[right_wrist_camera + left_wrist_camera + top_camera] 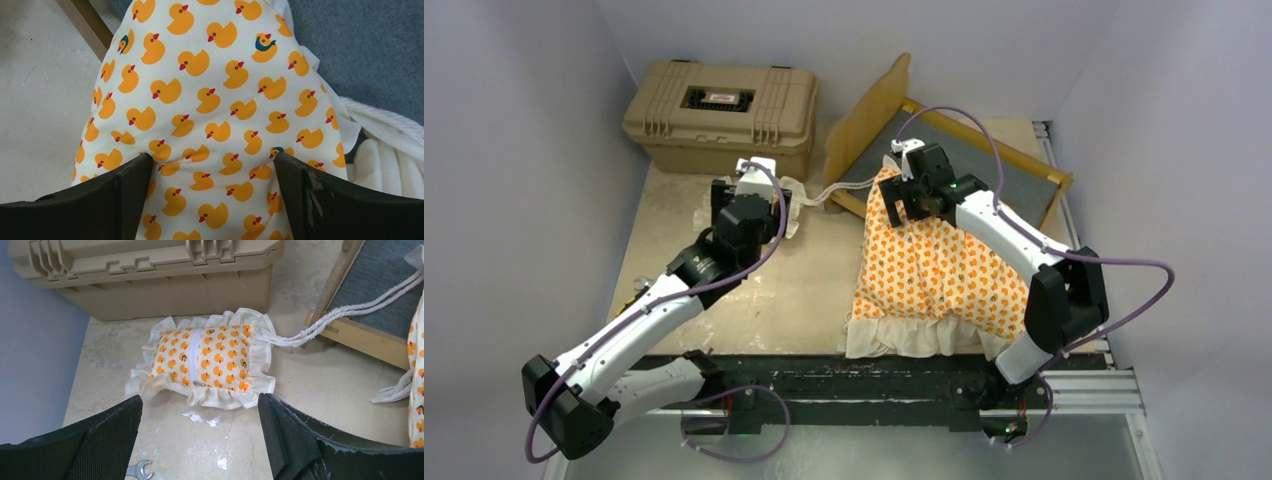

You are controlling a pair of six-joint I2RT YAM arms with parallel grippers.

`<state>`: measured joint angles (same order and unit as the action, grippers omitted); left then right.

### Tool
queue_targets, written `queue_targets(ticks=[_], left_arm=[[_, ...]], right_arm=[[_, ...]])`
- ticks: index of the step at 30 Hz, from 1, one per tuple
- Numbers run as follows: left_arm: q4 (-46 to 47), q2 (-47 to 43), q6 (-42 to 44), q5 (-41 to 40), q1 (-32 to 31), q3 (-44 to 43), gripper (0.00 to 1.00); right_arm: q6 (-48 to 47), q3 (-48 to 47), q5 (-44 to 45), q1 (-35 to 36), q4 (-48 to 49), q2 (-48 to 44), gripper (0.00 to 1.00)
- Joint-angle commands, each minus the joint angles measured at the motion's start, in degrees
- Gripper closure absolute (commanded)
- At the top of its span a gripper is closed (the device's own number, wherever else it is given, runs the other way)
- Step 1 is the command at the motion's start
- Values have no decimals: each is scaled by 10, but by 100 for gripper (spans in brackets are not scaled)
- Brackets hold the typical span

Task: Set up the pet bed
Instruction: Adjust the mattress on the bed frame.

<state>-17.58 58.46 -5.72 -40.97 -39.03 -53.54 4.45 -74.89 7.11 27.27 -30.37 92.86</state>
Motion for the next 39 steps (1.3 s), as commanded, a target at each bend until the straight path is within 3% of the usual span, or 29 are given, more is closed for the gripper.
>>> queue_targets(ticks=[1,14,15,16,20,21,22,32,34,35,39], left_arm=[[30,-26,11,-20,0,7,15],[28,-30,5,-10,0,11,15],[28,-30,5,-10,0,12,15],[28,-30,5,-10,-1,11,15],[29,-27,6,-12,0,12,15],[29,-27,7,-13,0,13,15],[30,-27,7,-14,0,13,15],[31,-26,10,-19,0,18,14],[31,-27,11,-19,0,17,15],[30,-27,10,-20,0,17,15],[30,-29,11,-18,0,18,15]], right_arm=[[-5,-25,35,0,34,-36,3],[-5,-65,14,1,2,-19,3],[14,-73,17,1,-3,-18,12],[28,-81,19,1,-10,-13,14],[28,-116,19,0,-23,17,14],[27,-126,14,0,-25,28,4],[21,-137,8,1,-29,38,2],[4,-201,-6,0,-36,141,3],[2,-204,-4,1,-38,157,11],[1,-206,2,0,-39,165,20],[3,-206,10,0,-37,162,72]])
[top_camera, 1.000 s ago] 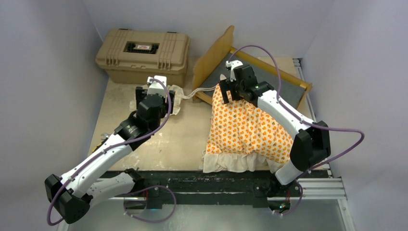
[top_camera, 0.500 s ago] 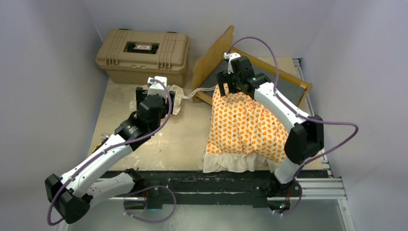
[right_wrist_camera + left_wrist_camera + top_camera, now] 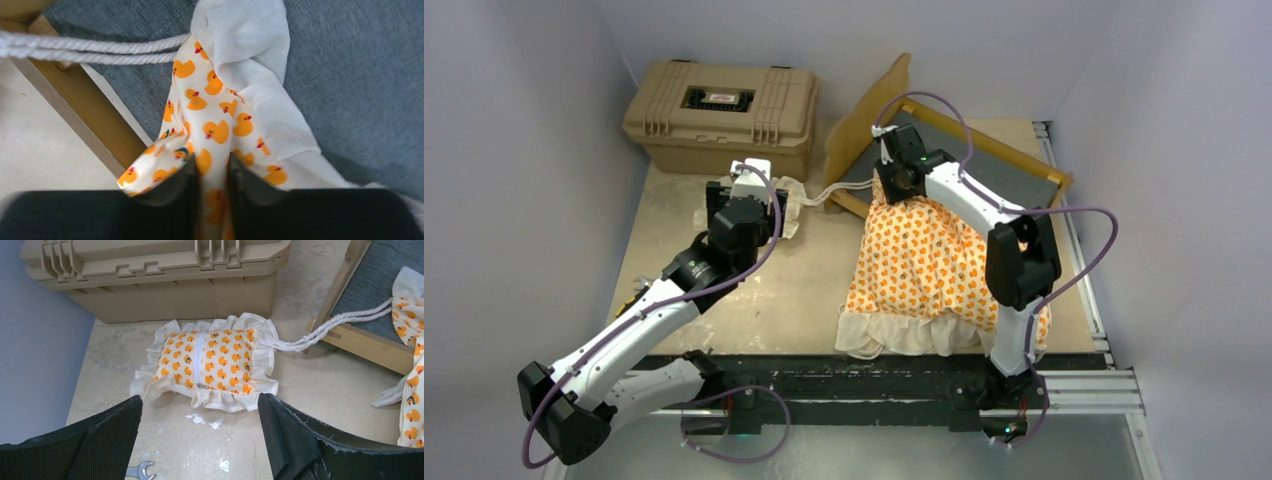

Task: Set up the pet bed
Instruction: Adjust the mattress on the bed frame.

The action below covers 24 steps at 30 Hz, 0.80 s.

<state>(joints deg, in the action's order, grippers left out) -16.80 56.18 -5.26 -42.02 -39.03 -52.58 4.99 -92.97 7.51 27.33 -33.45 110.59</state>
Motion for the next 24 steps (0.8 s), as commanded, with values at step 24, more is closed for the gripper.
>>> queue_targets(ticks=[24], left_arm=[[23,-16,7,-17,0,11,14]], right_arm=[[-85,-216,269,-80,158,-128,100]])
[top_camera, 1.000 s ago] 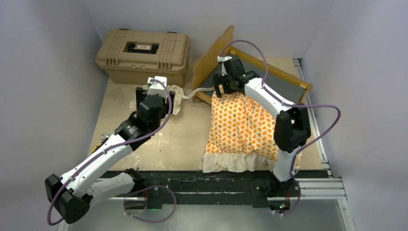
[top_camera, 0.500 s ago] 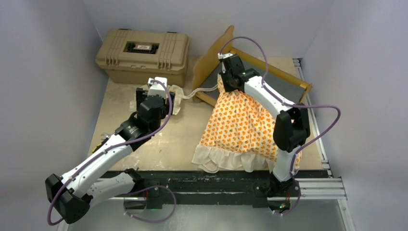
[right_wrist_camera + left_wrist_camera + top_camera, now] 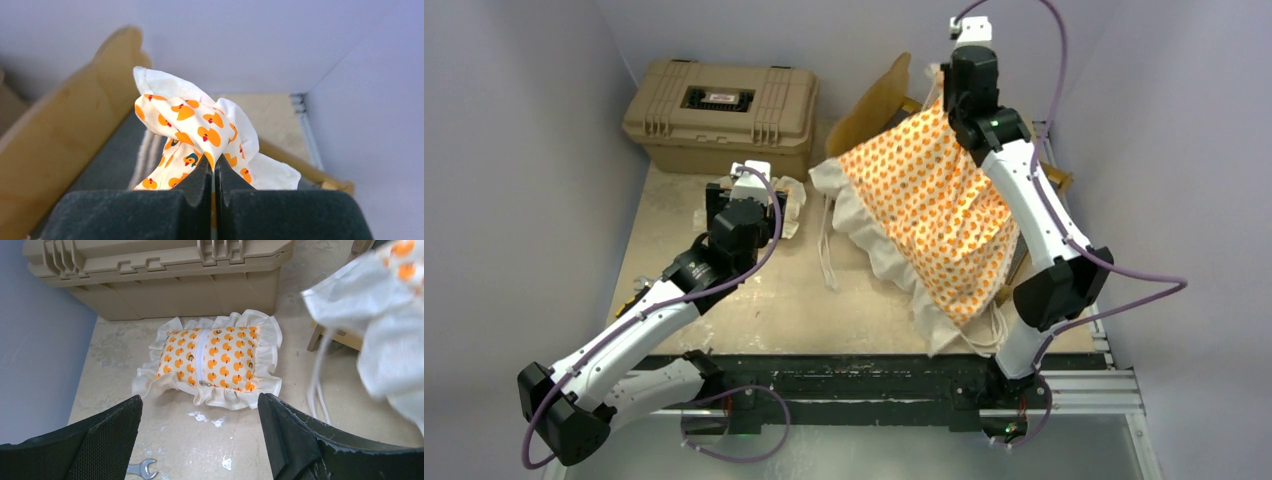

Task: Set up the pet bed
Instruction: Adjust the mattress on the bed frame.

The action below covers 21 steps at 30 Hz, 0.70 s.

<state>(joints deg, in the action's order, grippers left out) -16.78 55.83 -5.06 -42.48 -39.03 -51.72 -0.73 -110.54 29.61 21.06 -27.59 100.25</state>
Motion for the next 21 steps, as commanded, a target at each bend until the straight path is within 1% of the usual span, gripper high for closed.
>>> queue_targets(ticks=[1,4,9,12,17,18,19,21], left_arm=[[23,-13,5,-12,0,3,14],[23,-13,5,-10,0,2,14],[22,-9,5,-8,0,3,14],[22,-8,5,-5,0,3,14],[21,-6,4,-4,0,3,14],[21,-6,4,-3,0,3,14],[21,-5,4,-3,0,2,14],[21,-5,4,-3,0,2,14]], right_arm=[[-61,-39,46,-22,115,-25,100],[-109,-35,34,-32,152,-9,100],[-132,-32,-1,-42,198,52,99],[-120,-63,-27,-42,187,113,98],[-97,-115,-50,-43,167,199,95],[-92,-129,-56,-43,160,212,91],[-84,-143,-62,-43,148,223,84],[-59,-167,-81,-43,115,228,66]])
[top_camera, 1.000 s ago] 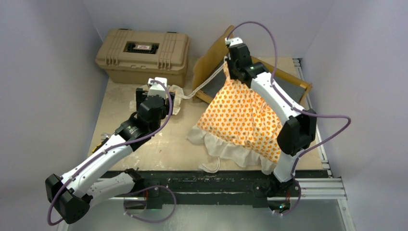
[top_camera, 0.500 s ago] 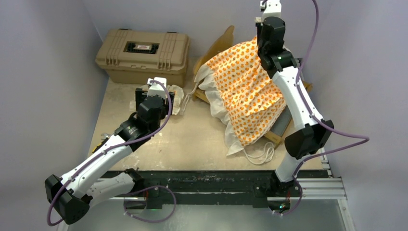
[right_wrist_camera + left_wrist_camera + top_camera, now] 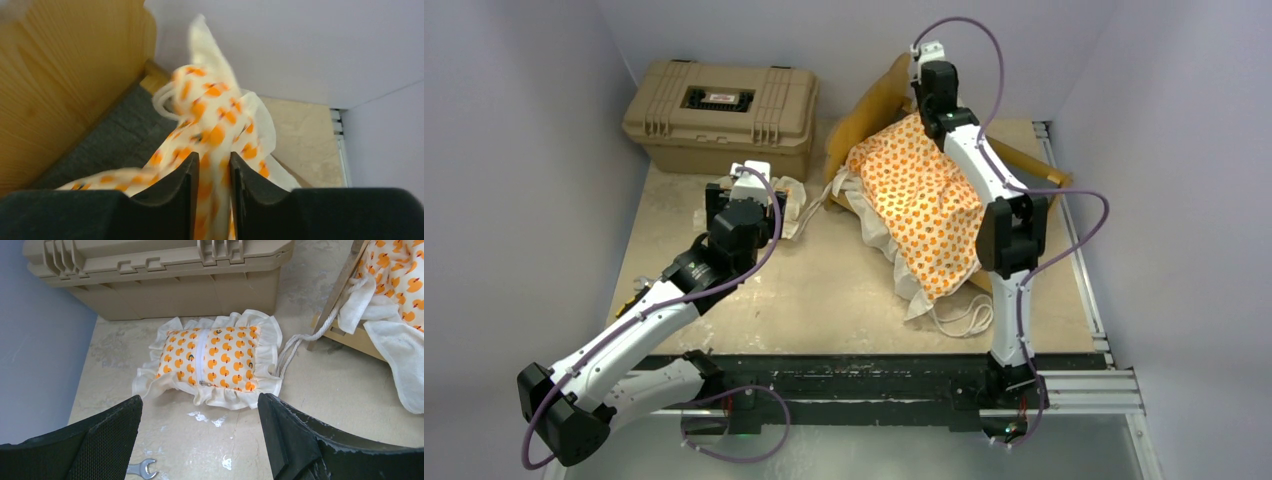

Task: Set up the pet bed
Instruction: Adjust the mattress on the bed frame.

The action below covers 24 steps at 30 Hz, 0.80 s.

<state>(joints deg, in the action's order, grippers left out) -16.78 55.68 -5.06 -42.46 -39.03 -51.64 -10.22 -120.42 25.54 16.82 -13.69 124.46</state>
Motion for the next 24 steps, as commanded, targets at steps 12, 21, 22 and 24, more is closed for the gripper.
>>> queue_targets(ticks=[12,21,22,24], left_arm=[[16,-14,2,-2,0,0,14],[15,-28,-1,7,0,-1,14],[15,-29,-1,9,0,-1,14],[14,-29,-2,13,0,-1,14]], right_arm=[[175,160,-41,-42,-92,-273,20],[274,406,-137,-196,-58,-408,18],[284,424,-161,-225,-46,-413,18],[302,447,-217,-255,-26,-413,19]])
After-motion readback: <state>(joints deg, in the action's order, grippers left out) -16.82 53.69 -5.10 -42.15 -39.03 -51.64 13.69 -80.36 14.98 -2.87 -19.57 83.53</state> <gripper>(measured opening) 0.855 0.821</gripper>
